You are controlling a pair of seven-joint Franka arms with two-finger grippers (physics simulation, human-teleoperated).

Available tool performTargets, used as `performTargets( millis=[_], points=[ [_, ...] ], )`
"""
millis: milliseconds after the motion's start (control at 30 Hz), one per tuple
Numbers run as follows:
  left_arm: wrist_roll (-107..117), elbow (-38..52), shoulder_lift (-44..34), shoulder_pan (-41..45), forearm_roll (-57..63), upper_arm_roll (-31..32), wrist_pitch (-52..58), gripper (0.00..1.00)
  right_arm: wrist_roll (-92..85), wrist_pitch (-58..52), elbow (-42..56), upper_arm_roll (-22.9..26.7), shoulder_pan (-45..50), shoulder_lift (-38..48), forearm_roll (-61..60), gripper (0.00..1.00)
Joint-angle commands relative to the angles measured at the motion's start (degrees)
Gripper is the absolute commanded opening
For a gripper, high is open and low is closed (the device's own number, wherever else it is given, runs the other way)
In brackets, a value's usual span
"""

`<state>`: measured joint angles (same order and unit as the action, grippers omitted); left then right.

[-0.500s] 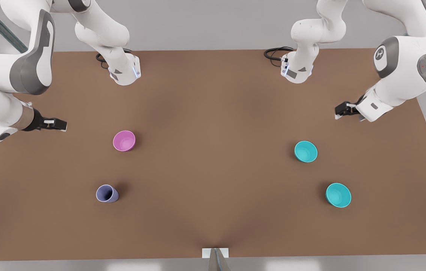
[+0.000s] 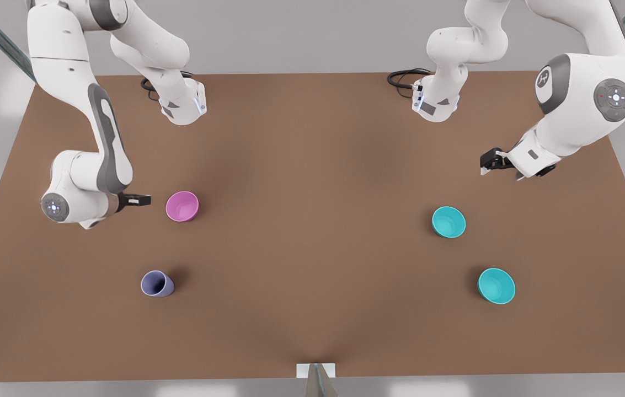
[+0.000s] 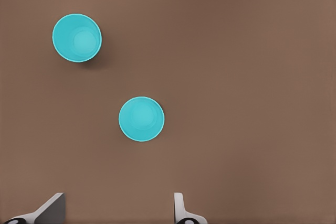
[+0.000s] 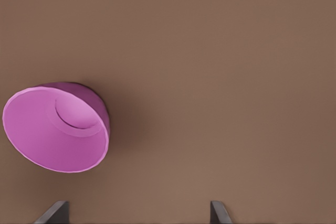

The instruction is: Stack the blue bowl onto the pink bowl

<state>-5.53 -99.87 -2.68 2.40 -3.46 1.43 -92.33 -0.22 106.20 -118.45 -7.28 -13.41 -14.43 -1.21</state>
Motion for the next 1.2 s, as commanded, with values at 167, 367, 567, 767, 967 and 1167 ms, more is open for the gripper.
performTargets(
  millis=[167, 367, 567, 767, 967, 1167],
  points=[
    [-0.88, -0.06, -0.05, -1.08, 0.3, 0.07, 0.93, 1.0, -0.39, 16.93, -4.42, -0.01, -0.04, -1.39, -6.09, 1.0],
    [-0.62, 0.47, 0.83, -1.61, 0.3, 0.42, 3.56, 1.0, -0.39, 22.65, -10.14, -0.72, 0.14, -1.56, -6.35, 1.0],
    [-0.62, 0.29, 1.01, -1.96, 0.21, 0.42, 6.11, 1.0, -0.39, 22.73, -11.46, -2.3, 0.31, -3.85, -10.48, 1.0],
    [-0.62, 0.38, 2.76, -1.52, 0.65, 0.51, 7.61, 1.0, -0.39, 23.35, -11.37, -3.35, 0.66, -6.66, -10.57, 0.89],
    [-0.53, 0.38, 3.03, -1.88, 0.56, 0.51, 7.69, 1.0, -0.39, 23.26, -10.31, -3.53, 0.66, -7.19, -10.57, 0.21],
    [3.59, 4.33, 2.68, -1.61, 1.88, 2.62, 10.85, 1.0, 3.47, 18.17, -3.11, -8.8, 2.24, -6.48, -14.97, 0.21]
  ],
)
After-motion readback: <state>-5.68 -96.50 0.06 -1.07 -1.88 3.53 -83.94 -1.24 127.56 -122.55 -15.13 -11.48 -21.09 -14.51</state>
